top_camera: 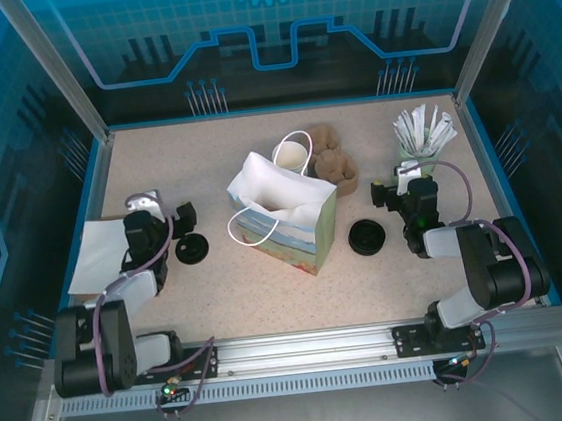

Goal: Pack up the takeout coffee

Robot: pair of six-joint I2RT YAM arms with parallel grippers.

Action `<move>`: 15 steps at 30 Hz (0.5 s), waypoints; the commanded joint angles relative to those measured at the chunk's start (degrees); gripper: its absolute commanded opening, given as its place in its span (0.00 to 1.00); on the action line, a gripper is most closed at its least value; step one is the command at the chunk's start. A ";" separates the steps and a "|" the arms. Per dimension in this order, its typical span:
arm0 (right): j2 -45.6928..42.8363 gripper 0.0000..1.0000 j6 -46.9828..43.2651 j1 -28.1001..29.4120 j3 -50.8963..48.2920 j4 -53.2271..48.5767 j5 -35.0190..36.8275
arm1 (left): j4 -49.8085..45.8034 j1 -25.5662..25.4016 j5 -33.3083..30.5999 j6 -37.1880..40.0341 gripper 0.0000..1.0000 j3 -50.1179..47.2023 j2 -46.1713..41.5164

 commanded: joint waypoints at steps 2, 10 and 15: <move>0.51 1.00 -0.57 0.62 0.75 0.19 1.26 | 12.20 -2.26 3.01 2.45 0.99 -1.59 4.45; 0.51 1.00 -0.70 0.73 0.79 0.19 1.35 | 13.96 -3.85 3.32 4.35 0.99 2.82 14.23; 0.51 1.00 -0.68 0.71 0.73 0.18 1.36 | 12.24 -4.81 1.73 4.75 0.99 3.03 13.96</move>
